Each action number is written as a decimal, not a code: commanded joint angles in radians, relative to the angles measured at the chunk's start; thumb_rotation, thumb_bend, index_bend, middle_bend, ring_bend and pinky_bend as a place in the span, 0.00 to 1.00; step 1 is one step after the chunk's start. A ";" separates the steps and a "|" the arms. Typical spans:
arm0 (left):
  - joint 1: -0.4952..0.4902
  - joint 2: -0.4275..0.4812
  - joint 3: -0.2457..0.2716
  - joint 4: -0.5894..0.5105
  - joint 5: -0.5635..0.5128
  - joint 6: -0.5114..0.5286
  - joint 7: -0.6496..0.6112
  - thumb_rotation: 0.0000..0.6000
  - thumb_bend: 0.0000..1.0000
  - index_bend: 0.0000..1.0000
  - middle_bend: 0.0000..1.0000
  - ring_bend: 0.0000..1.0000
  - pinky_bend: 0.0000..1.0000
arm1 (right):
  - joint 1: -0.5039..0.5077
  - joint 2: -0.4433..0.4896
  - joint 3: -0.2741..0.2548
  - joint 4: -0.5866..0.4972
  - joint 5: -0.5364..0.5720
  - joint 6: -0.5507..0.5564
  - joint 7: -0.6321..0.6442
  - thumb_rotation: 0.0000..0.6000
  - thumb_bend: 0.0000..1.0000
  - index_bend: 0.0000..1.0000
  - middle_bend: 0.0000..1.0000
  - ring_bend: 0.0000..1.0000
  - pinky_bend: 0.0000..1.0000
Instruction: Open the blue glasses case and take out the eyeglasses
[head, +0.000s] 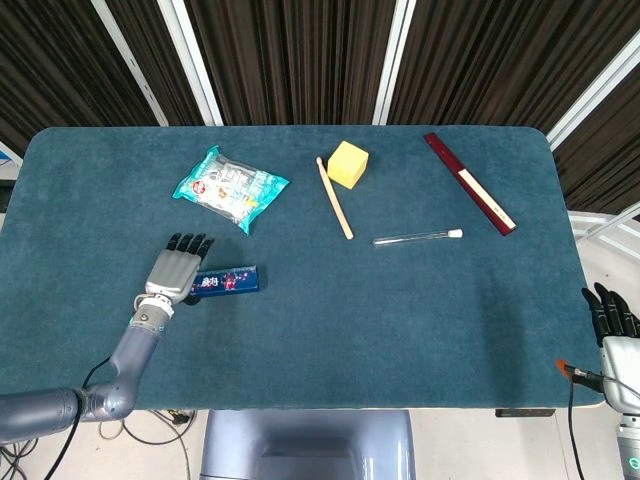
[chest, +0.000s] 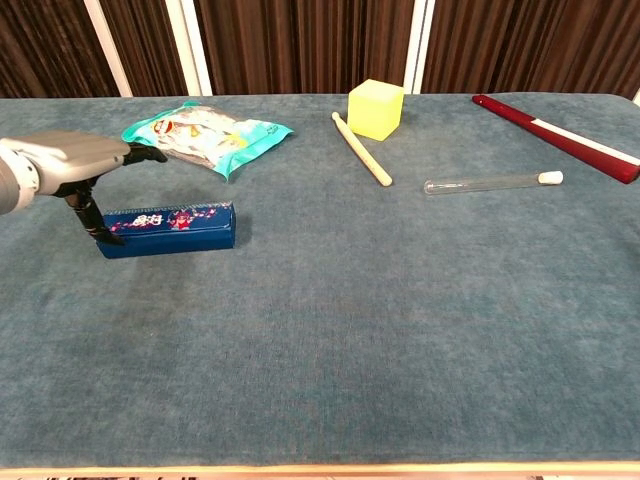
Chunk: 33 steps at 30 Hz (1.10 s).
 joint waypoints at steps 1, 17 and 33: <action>0.003 0.006 0.001 -0.002 -0.005 -0.003 -0.002 1.00 0.15 0.00 0.02 0.00 0.00 | 0.000 0.000 0.000 -0.001 0.001 -0.001 -0.001 1.00 0.12 0.00 0.00 0.00 0.19; 0.034 0.064 0.013 -0.088 0.033 0.006 -0.038 1.00 0.16 0.00 0.08 0.00 0.00 | -0.002 0.002 0.000 -0.005 -0.002 0.002 0.002 1.00 0.13 0.00 0.00 0.00 0.19; 0.014 0.036 0.002 -0.103 -0.018 -0.004 -0.010 1.00 0.32 0.00 0.19 0.00 0.00 | -0.002 0.004 0.001 -0.005 0.001 0.000 0.008 1.00 0.13 0.00 0.00 0.00 0.19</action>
